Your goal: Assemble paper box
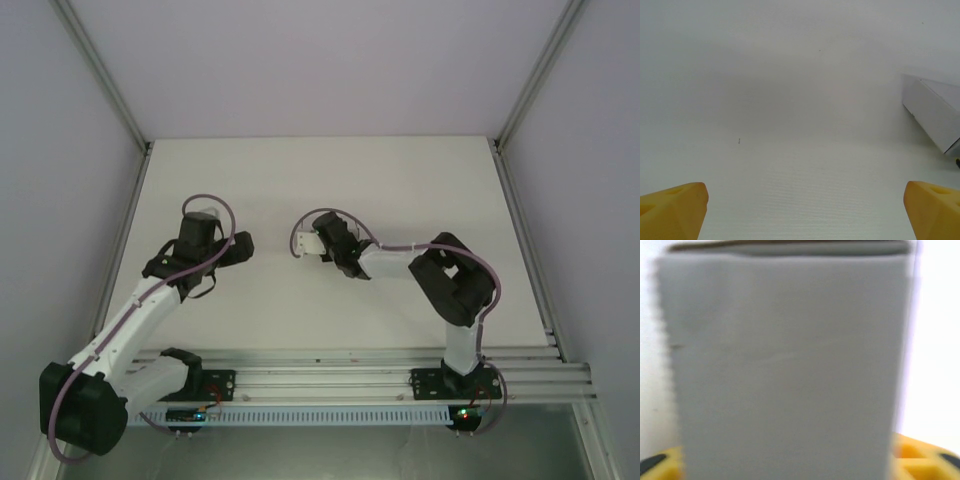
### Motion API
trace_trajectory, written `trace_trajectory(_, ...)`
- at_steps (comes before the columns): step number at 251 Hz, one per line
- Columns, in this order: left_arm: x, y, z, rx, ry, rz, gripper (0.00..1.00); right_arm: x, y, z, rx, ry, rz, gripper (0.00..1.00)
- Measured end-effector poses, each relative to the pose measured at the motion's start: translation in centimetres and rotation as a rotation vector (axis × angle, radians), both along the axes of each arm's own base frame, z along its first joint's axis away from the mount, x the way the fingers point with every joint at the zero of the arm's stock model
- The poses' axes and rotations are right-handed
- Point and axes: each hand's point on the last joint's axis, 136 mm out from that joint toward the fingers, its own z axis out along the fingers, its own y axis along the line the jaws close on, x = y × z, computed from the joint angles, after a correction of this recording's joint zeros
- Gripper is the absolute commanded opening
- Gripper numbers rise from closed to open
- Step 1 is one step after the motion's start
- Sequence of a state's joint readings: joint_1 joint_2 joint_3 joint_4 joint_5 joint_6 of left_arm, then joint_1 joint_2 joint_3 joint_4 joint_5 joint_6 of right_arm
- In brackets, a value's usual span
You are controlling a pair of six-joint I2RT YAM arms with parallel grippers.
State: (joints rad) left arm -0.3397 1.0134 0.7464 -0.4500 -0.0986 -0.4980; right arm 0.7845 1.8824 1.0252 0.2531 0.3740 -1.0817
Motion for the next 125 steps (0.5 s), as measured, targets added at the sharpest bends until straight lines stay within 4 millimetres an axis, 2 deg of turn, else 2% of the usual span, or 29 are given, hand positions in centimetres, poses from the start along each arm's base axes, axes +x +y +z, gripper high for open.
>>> trace_trajectory(33, 0.0, 0.0, -0.1, 0.001, 0.001, 0.000, 1.00, -1.6, -0.2, -1.1, -0.003, 0.096, 0.019, 0.99)
trace_trajectory(62, 0.0, 0.0, -0.1, 0.001, 0.001, 0.001, 1.00, -3.6, -0.5, -1.1, -0.001, 0.202, 0.034, 0.99)
trace_trajectory(85, 0.0, 0.1, -0.1, 0.001, 0.001, 0.002, 1.00, -5.3, -0.2, 0.0, 0.025, 0.292, 0.053, 0.99)
trace_trajectory(125, 0.1, 0.3, 0.0, 0.008, -0.004, 0.010, 1.00, -7.5, 0.4, 4.0, 0.120, 0.413, 0.074, 0.99)
